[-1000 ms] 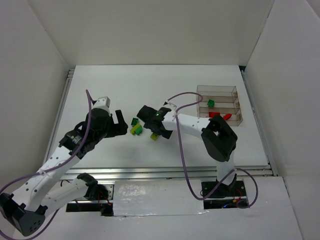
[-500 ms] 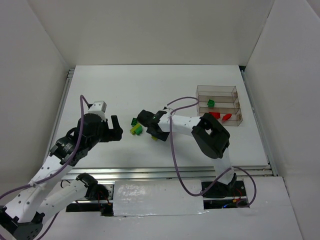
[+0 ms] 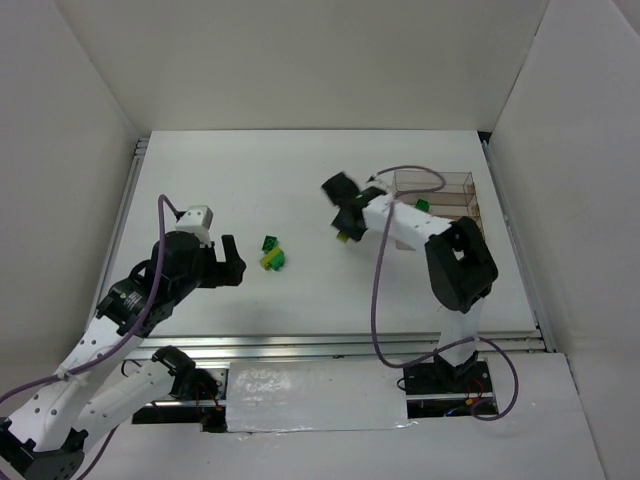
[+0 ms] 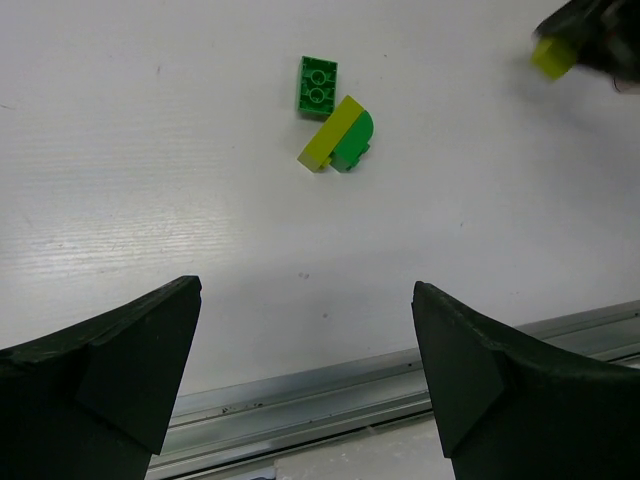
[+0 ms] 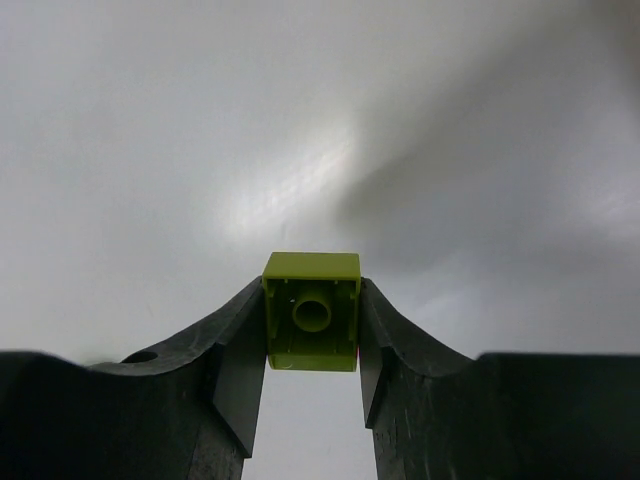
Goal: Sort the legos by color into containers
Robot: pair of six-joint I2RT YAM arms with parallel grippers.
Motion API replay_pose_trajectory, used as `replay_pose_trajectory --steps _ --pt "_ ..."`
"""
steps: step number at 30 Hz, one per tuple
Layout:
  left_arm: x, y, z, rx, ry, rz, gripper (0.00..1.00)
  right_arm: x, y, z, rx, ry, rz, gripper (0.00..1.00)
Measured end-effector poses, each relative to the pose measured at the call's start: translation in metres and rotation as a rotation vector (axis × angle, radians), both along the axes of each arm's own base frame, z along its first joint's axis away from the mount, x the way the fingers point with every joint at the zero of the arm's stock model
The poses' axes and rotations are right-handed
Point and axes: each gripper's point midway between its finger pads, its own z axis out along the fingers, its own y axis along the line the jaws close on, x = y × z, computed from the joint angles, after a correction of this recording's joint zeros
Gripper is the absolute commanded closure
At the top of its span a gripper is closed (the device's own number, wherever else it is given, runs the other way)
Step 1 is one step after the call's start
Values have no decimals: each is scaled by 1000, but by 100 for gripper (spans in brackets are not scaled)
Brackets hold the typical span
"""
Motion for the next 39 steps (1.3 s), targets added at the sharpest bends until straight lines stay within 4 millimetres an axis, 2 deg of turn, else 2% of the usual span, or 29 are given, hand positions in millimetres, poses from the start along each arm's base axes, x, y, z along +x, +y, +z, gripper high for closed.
replay_pose_trajectory --steps 3,5,7,9,11,13,15,19,21,23,28,35,37,38,39 --pt "0 -1 -2 -2 2 -7 1 66 -77 40 16 -92 -146 100" --pt "-1 -2 -3 -2 4 -11 0 101 -127 67 13 -149 -242 100" --pt "-1 -3 -2 -4 4 -15 0 132 -167 95 0 -211 -315 100" --pt "-1 -4 -2 -8 4 -20 0 154 -191 115 -11 -262 -356 100" --pt "0 -6 -2 -12 4 -27 0 166 -208 122 -22 -281 -377 100" --pt "0 -7 -3 -12 10 -34 0 172 -219 115 -34 -264 -388 99" --pt "0 -9 -5 -11 16 -39 0 172 -232 99 -52 -220 -402 98" --pt "0 -10 -6 1 20 -55 1 168 -249 64 -84 -128 -409 88" --pt "0 -10 -7 1 23 -60 1 166 -255 54 -92 -101 -408 56" --pt "0 -12 -8 0 27 -65 0 166 -257 52 -94 -93 -399 42" --pt "1 -16 -11 -1 42 -82 1 167 -256 52 -93 -88 -364 33" --pt "3 -15 -11 -2 45 -76 1 175 -248 65 -69 -113 -335 33" --pt "4 -13 -12 1 47 -62 0 161 -239 63 -74 -106 -308 31" --pt "6 -11 -13 5 50 -50 1 149 -228 64 -82 -105 -280 20" --pt "8 -9 -15 10 55 -38 0 135 -214 66 -86 -104 -245 19"
